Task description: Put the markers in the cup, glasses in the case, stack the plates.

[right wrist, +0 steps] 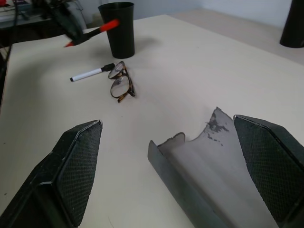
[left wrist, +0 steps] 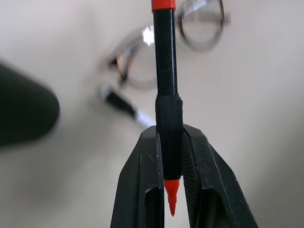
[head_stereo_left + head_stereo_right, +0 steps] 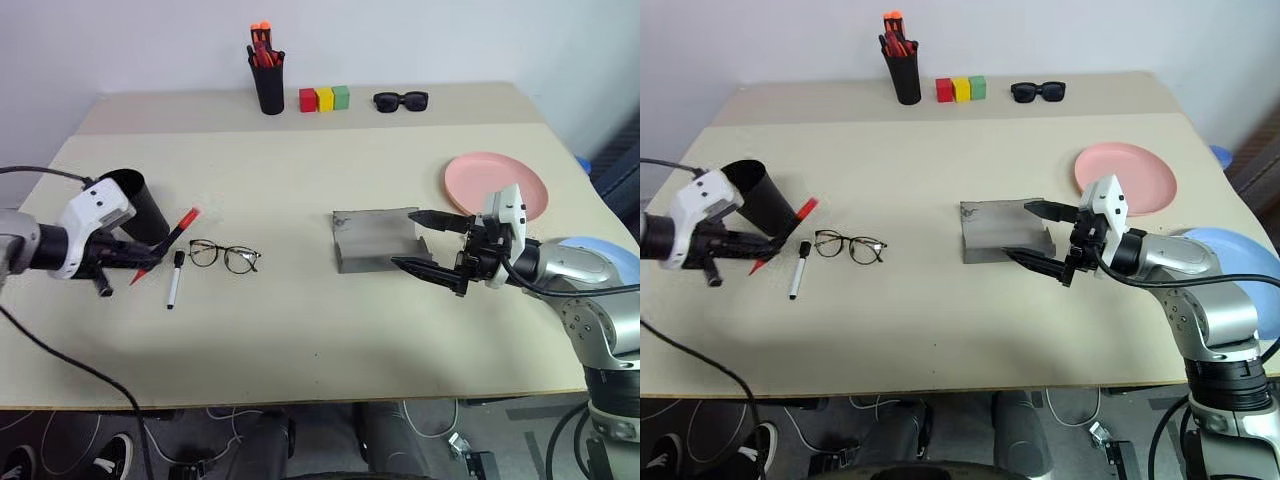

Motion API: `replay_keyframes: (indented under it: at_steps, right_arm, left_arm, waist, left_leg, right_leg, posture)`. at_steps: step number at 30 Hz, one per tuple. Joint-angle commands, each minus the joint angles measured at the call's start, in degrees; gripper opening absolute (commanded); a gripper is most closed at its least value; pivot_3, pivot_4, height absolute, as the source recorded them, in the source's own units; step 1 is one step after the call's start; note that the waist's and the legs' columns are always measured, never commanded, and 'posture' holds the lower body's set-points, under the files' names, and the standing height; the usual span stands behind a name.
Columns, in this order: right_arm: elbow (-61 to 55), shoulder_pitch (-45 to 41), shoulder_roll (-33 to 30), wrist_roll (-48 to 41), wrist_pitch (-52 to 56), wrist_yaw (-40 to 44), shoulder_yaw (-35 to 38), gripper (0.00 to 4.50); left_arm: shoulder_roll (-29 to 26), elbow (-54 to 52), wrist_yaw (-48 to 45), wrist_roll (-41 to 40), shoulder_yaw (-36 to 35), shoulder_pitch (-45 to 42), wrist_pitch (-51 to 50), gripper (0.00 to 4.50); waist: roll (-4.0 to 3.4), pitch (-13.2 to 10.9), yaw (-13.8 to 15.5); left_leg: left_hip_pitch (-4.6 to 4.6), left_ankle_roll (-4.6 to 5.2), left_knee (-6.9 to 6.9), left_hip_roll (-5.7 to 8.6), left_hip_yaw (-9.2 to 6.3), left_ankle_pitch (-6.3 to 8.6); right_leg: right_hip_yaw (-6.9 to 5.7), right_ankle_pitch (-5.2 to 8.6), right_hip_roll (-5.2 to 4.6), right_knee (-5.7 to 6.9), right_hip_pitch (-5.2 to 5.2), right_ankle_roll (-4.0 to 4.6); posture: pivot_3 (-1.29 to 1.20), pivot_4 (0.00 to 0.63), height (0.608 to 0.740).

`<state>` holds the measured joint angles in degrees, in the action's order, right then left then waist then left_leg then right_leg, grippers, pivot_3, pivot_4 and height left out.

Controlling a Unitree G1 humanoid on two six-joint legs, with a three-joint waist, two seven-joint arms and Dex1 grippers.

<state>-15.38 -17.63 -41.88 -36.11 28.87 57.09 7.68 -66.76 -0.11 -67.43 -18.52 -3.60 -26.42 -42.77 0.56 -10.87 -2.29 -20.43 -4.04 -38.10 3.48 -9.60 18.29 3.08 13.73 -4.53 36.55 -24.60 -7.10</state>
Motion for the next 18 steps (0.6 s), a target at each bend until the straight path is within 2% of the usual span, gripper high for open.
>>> replay_keyframes:
  at_steps: [1,5,7,12,15,18]
  right_arm:
    - [-0.27,-1.33,0.18,0.16,-1.55,0.04,0.84,4.50]
    - [0.15,-1.78,0.69,-0.23,-1.84,0.05,1.09,4.50]
    - [-0.24,-2.27,1.70,-3.26,-0.90,-0.03,2.71,4.50]
    - [-1.52,-3.44,3.07,-8.27,0.60,-0.97,5.21,4.50]
    - [-1.65,-4.11,3.15,-8.87,0.73,-1.47,5.13,4.50]
    - [-1.54,-3.85,2.74,-7.51,0.04,-1.38,4.18,4.50]
  left_arm:
    - [4.08,3.25,7.86,1.77,-4.22,-5.65,6.47,0.03]
    - [10.19,4.81,14.05,2.02,-7.64,-9.38,16.05,0.03]
    - [12.18,6.18,15.19,1.32,-9.22,-11.35,19.98,0.03]
    - [14.05,12.20,14.47,-2.74,-12.32,-15.96,20.44,0.03]
    - [14.58,16.62,15.02,-1.44,-12.89,-16.47,26.43,0.03]
    - [15.76,23.35,17.83,-1.72,-16.49,-17.06,33.91,0.03]
  waist:
    - [0.02,0.01,0.26]
    - [0.03,0.02,0.36]
    - [0.03,0.02,0.28]
    - [0.03,0.02,-0.08]
    - [0.00,0.03,-0.17]
    - [0.01,0.04,0.02]
  left_leg:
    - [0.00,0.00,-0.03,0.01,0.00,0.00]
    - [-0.02,-0.01,-0.04,0.02,-0.01,0.00]
    - [-0.03,-0.01,-0.03,0.02,0.00,0.00]
    - [-0.03,-0.01,-0.02,0.02,0.00,0.00]
    - [0.01,-0.01,-0.02,0.02,0.01,0.00]
    - [0.00,-0.01,-0.02,0.02,0.00,0.00]
  right_leg:
    - [0.00,0.00,-0.01,0.00,0.01,0.00]
    - [0.00,-0.01,-0.03,-0.04,0.01,0.00]
    - [0.00,-0.01,-0.05,-0.07,0.00,0.00]
    - [0.01,-0.02,-0.05,-0.06,-0.03,0.00]
    - [0.01,-0.02,-0.04,-0.02,-0.02,0.00]
    - [0.00,-0.02,-0.03,-0.03,-0.02,0.00]
  posture:
    - [0.00,0.150,0.740]
    - [0.00,0.150,0.740]
    - [0.00,0.150,0.740]
    - [0.00,0.150,0.740]
    - [0.00,0.150,0.740]
    - [0.00,0.150,0.740]
